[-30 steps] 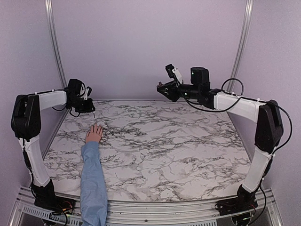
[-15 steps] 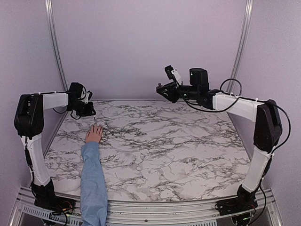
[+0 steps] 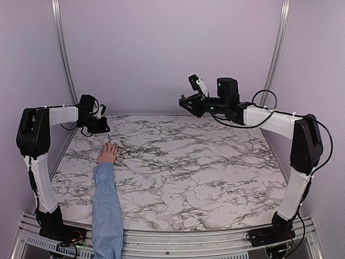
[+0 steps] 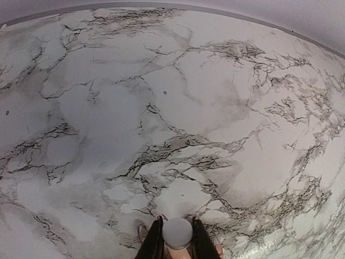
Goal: Paint the nails
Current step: Paint the nail polish on the nail.
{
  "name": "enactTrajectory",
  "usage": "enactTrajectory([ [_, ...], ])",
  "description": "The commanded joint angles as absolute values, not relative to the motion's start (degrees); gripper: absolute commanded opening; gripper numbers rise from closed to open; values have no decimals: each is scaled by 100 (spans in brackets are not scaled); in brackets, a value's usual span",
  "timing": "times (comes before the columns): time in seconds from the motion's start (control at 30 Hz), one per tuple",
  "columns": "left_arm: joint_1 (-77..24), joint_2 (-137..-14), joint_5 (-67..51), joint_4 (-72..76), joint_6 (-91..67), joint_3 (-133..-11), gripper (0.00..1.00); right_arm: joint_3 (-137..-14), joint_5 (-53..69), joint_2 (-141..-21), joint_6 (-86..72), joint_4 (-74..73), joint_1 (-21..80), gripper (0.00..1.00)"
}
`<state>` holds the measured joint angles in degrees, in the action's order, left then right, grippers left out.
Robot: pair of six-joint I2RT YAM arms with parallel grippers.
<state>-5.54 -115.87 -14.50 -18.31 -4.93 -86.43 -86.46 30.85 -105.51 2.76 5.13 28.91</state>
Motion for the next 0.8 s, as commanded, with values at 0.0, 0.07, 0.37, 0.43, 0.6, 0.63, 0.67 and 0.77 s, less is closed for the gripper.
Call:
enactTrajectory([
  [0.0, -518, -11659, -1416, -1890, -491, -8745, 0, -8903, 3113, -10582, 211, 551, 2857, 0],
  [0.07, -518, -11635, -1402, -1890, -479, -8754, 0, -8903, 3104, -10580, 194, 545, 2858, 0],
  [0.37, -510, -11334, -1294, -1737, -321, -8680, 0, -8979, 3094, -10623, 142, 544, 2857, 0],
  [0.43, -489, -11268, -1328, -1619, -310, -8603, 0, -8991, 3104, -10641, 120, 545, 2862, 0],
  [0.6, -450, -11086, -1535, -1112, -258, -8221, 0, -9055, 3111, -10695, 108, 518, 2864, 0],
  [0.63, -441, -11057, -1608, -1012, -271, -8135, 0, -9075, 3111, -10710, 113, 512, 2860, 0],
  [0.67, -440, -11028, -1650, -935, -278, -8067, 0, -9091, 3107, -10720, 111, 503, 2857, 0],
  [0.77, -431, -10966, -1738, -718, -279, -7885, 0, -9114, 3107, -10739, 114, 492, 2857, 0],
])
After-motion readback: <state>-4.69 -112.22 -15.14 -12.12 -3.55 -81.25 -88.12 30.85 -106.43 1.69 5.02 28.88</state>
